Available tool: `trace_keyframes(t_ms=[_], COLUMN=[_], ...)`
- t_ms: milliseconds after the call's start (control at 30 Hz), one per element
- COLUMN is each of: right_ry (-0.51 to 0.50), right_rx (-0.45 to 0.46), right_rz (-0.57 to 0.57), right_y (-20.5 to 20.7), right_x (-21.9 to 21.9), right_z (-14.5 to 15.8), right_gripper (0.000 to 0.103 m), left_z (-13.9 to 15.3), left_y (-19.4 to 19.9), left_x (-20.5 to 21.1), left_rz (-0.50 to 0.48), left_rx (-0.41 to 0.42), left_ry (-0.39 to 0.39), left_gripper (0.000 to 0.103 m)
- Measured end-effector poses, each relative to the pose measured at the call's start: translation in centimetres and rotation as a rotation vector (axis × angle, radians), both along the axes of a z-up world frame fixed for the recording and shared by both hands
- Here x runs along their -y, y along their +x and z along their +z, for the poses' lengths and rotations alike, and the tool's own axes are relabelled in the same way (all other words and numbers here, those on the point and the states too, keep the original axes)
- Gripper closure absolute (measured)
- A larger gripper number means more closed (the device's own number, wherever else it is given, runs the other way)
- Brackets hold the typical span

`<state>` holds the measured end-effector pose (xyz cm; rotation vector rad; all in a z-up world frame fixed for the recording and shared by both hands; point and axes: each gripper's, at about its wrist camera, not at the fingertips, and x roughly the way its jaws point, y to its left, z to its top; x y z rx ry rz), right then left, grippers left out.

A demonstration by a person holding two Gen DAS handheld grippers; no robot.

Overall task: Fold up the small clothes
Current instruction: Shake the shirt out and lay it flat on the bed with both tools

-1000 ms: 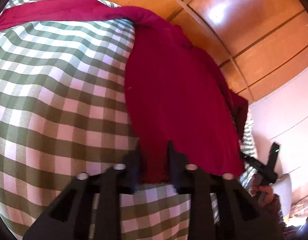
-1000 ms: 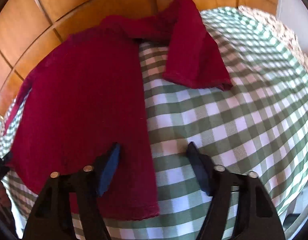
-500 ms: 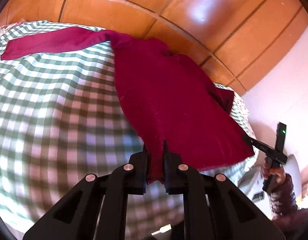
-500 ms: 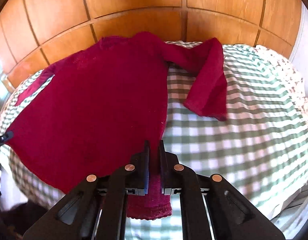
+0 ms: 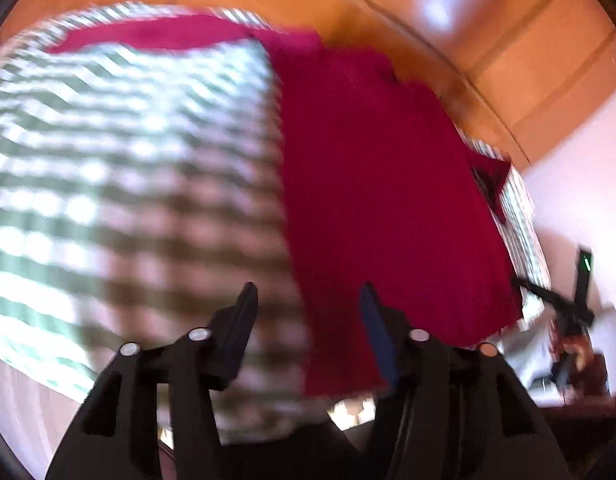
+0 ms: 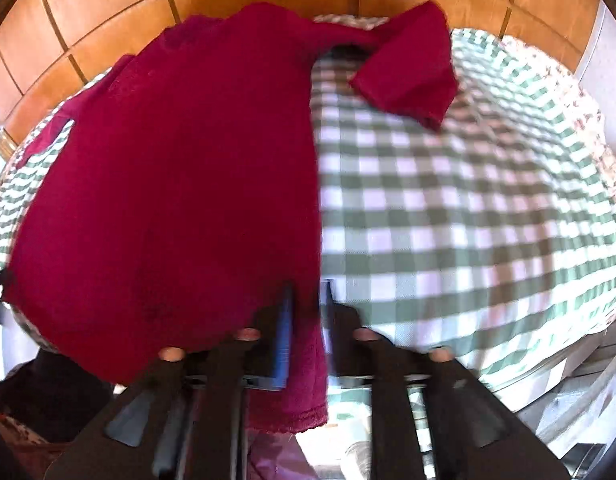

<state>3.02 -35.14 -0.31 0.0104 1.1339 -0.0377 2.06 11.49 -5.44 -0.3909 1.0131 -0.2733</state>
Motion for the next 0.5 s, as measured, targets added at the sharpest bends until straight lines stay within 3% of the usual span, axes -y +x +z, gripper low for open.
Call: trace_keyframes(t_ms=[33, 67, 167, 200, 333, 400, 500], right_ry=[-0.01, -0.015, 0.036, 0.054, 0.13, 0.132, 0.142], right_rx=[0.029, 0.062, 0.123, 0.132, 0.129, 0.137, 0.141], right_rz=[-0.009, -0.013, 0.018, 0.028, 0.129, 0.166, 0.196], right_y=[0.5, 0.9, 3.1, 3.7, 7.3, 9.3, 10.7], right_x=[-0.2, -0.6, -2.9, -3.6, -9.2, -12.0, -14.6], right_z=[0.4, 0.9, 1.6, 1.6, 0.1, -0.7, -1.6], right_gripper=[0.041, 0.037, 0.034, 0.028, 0.025, 0.025, 0.025], left_z=[0.3, 0.2, 0.3, 0.3, 0.7, 0.9, 1.1], left_y=[0.7, 1.4, 3.3, 4.1, 7.0, 8.5, 10.1], left_x=[-1.3, -2.6, -6.2, -7.1, -10.1, -12.2, -15.5], left_rz=[0.05, 0.106, 0.266, 0.308, 0.424, 0.489, 0.585], left_rx=[0.001, 0.0, 0.004, 0.006, 0.02, 0.013, 0.016], left_ry=[-0.004, 0.003, 0.083, 0.115, 0.244, 0.236, 0.159], left_gripper=[0.05, 0.05, 0.048, 0.048, 0.032, 0.03, 0.03])
